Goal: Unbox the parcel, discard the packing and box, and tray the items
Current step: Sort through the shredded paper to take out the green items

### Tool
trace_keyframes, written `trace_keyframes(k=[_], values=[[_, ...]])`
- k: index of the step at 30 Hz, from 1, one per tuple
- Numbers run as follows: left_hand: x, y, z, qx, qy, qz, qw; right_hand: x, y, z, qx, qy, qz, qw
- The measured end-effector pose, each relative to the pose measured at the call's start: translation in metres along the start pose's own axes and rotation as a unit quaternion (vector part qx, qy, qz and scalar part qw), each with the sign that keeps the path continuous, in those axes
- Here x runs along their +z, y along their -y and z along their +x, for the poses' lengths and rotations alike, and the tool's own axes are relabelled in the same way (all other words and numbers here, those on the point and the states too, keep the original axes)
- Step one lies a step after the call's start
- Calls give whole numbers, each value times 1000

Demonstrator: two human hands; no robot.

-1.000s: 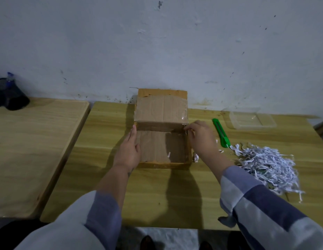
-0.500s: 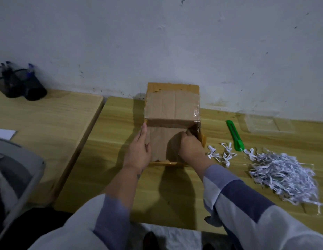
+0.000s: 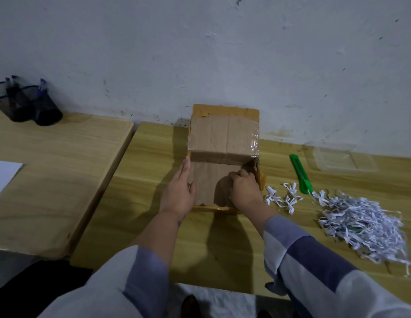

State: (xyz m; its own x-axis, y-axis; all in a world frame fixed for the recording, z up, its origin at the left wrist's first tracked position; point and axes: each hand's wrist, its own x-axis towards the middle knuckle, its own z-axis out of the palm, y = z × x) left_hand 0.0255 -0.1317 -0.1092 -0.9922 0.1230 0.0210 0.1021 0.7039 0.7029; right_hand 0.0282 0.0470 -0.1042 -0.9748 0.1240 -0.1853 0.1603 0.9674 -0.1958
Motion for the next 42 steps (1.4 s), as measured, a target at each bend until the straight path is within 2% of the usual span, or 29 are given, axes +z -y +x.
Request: trace_keyframes(k=[5,11,19,21,24,26,30,32,35,39,42], values=[[1,-2,2,-11,7,10,1000,-2,-2,0,-9,28,-8,1000],[1,-2,7,-24,22,14,999,0,1,8,58,58,40,996],[2,0,13,-38,32,29,998,2,-3,15,45,72,81,993],[3,-1,14,-42,32,33,998,-4,-5,12,24,30,126,991],[3,-1,16,-51,34,31,998,-22,-14,8,14,-109,209,972],[5,1,17,-50,36,27,998,-35,-29,7,24,-168,245,955],[5,1,18,-53,42,20,998,-48,-72,-1,92,-236,218,943],[4,1,19,-58,46,28,997,-45,-93,-7,129,-198,207,949],[3,-1,20,-56,52,64,995,-38,-111,-17,171,-80,189,964],[1,-5,20,-48,73,89,992,-35,-121,-28,171,-99,207,958],[-3,-1,25,-49,112,48,991,-31,-124,-29,160,-90,196,963]])
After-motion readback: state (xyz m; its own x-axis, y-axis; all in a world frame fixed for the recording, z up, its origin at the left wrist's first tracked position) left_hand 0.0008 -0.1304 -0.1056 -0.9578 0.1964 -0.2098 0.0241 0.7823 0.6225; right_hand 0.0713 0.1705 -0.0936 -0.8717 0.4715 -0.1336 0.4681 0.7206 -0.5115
